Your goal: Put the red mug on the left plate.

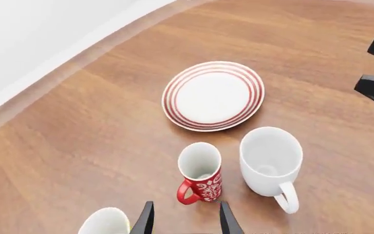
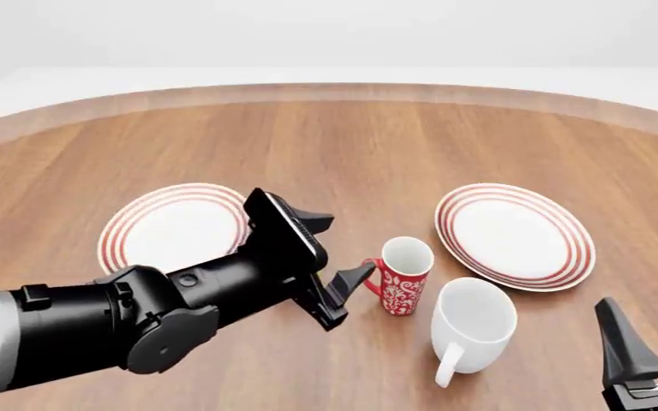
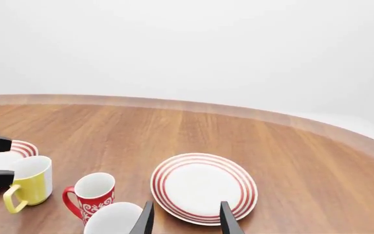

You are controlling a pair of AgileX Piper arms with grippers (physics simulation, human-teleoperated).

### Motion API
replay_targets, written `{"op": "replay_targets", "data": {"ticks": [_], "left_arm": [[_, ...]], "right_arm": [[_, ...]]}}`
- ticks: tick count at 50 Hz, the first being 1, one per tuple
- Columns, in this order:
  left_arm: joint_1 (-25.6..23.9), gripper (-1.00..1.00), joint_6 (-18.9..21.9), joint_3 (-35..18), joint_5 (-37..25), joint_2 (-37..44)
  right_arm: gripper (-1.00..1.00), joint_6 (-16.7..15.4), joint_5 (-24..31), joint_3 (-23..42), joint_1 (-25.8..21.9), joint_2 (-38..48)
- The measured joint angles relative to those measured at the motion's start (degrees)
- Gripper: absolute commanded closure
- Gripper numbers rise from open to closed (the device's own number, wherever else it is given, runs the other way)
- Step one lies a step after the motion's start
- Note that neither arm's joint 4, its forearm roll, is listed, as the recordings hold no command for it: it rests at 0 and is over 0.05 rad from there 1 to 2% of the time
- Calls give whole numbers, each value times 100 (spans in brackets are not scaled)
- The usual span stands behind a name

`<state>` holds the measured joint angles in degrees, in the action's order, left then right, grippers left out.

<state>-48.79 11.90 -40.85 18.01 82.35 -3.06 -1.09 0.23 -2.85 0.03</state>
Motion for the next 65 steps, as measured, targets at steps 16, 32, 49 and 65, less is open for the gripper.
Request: {"op": "replay_targets", "data": {"ticks": [16, 32, 49, 65], "left_arm": [[-95, -100, -16, -119, -18, 308], [-114, -100, -35, -136, 25, 564], [-120, -100, -21, -174, 58, 789], [-150, -100, -20, -211, 66, 943]], "right_arm": [[-100, 6, 3, 4, 0, 0], [-100, 7, 12, 13, 3, -1], [-100, 7, 11, 19, 7, -1], [-100, 6, 10, 23, 8, -1]]}}
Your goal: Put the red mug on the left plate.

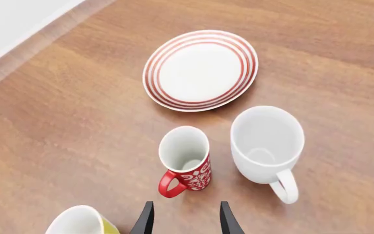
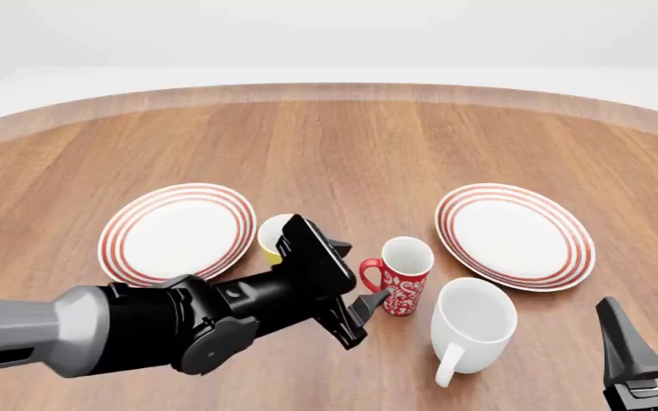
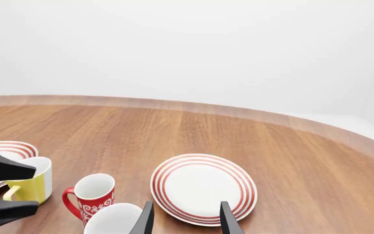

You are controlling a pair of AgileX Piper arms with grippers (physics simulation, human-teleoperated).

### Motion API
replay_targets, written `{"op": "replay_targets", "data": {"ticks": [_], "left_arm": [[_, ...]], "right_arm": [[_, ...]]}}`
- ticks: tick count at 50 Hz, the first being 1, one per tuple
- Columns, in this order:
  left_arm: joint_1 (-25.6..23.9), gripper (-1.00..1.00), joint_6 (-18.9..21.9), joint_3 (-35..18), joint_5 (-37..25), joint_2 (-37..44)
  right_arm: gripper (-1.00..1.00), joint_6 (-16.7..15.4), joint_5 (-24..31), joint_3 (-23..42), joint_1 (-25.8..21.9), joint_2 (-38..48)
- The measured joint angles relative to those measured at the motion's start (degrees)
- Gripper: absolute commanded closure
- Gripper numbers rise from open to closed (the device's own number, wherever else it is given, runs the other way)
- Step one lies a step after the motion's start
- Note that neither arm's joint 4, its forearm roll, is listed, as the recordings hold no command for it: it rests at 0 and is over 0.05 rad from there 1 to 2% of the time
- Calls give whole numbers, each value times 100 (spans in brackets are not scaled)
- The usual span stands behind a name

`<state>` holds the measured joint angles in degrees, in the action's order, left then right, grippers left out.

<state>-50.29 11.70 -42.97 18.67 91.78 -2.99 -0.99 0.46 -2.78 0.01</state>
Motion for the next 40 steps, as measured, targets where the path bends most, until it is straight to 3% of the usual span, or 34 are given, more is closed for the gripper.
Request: {"op": "replay_targets", "data": {"ticks": [40], "left_arm": [[146, -100, 186, -338, 69, 628]], "right_arm": [[-100, -2, -7, 18, -12, 0]]}}
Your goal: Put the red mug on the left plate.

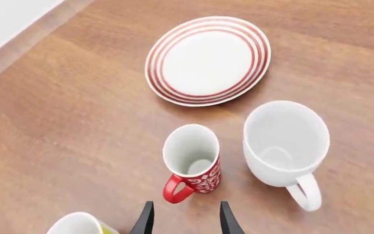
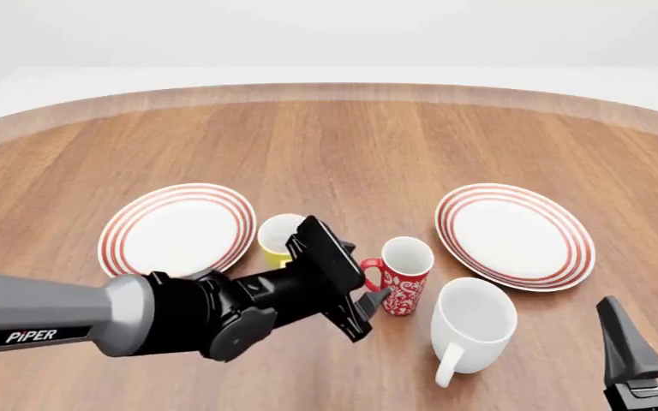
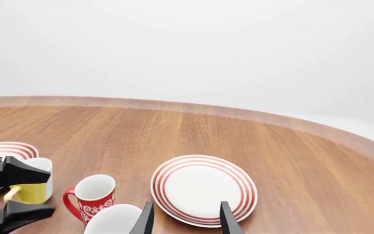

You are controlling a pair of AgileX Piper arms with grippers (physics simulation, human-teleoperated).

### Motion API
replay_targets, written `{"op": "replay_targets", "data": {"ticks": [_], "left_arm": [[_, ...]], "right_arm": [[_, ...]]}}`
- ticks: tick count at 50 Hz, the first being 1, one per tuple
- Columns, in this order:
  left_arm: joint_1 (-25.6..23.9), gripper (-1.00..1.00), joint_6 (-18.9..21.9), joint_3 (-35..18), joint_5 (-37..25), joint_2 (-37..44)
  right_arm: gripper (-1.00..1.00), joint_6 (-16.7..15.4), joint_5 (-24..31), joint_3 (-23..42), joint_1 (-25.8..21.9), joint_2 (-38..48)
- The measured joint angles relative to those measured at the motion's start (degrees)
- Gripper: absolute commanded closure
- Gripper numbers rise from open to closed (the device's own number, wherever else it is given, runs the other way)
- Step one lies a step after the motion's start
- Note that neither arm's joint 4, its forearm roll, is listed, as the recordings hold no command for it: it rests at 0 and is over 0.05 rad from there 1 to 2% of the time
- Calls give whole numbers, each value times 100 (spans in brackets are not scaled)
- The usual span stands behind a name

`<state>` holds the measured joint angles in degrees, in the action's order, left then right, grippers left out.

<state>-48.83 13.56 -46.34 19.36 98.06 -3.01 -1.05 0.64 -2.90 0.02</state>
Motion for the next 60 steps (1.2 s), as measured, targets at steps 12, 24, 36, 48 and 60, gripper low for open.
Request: {"op": "replay_targets", "data": {"ticks": [12, 24, 36, 48, 60], "left_arm": [[89, -100, 66, -85, 22, 170], [123, -100, 82, -146, 52, 346], [206, -100, 95, -230, 86, 483], [230, -100, 93, -309, 100, 619], [217, -100, 89, -415, 81, 752]], "right_arm": [[-100, 2, -7, 2, 4, 0], [-100, 6, -16, -2, 9, 0], [-100, 11, -20, -5, 12, 0], [-100, 20, -21, -5, 17, 0], [-100, 26, -19, 1, 20, 0]]}}
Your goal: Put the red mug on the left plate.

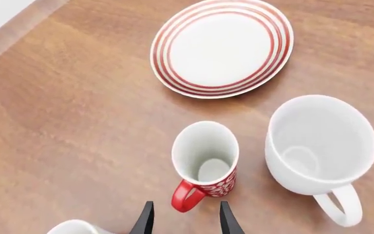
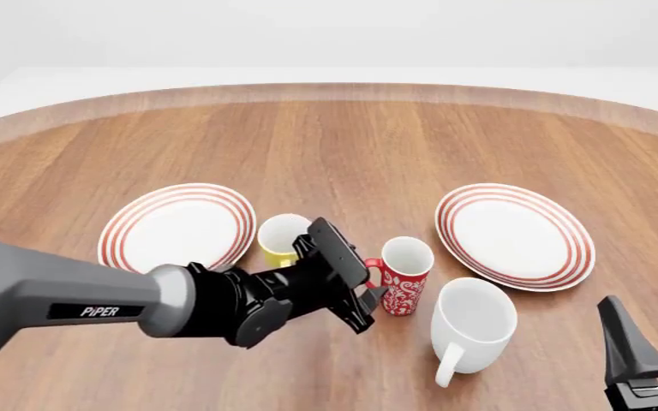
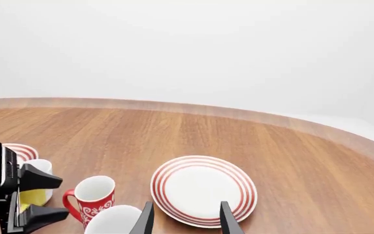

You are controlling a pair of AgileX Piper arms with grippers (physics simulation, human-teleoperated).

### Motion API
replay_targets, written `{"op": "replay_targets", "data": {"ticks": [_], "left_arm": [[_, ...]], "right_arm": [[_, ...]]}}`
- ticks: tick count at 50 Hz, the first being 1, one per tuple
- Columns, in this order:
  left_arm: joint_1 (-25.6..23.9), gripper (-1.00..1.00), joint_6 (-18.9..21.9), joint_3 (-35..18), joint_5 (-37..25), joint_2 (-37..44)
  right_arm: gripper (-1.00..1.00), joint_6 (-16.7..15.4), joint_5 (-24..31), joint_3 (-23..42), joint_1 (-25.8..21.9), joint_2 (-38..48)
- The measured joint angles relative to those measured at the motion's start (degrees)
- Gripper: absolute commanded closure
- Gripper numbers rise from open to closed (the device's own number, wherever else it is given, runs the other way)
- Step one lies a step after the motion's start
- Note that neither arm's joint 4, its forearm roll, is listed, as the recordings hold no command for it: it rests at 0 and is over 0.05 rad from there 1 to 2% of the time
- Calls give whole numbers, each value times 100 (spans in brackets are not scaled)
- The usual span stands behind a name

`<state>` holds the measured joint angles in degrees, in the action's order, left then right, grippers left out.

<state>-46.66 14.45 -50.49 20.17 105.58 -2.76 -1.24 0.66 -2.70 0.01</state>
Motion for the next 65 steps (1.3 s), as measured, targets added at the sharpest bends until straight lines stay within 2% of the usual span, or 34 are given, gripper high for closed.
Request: {"op": "replay_targets", "data": {"ticks": [23, 37, 38, 65], "left_arm": [[48, -100, 15, -300, -73, 307], [46, -100, -1, -185, -1, 306], [46, 100, -4, -175, 5, 303], [124, 100, -27, -262, -46, 293]], "right_arm": [[-100, 13, 8, 17, 21, 0], [-100, 21, 3, 20, 39, 0], [-100, 21, 2, 20, 40, 0], [-100, 15, -11, 15, 56, 0]]}}
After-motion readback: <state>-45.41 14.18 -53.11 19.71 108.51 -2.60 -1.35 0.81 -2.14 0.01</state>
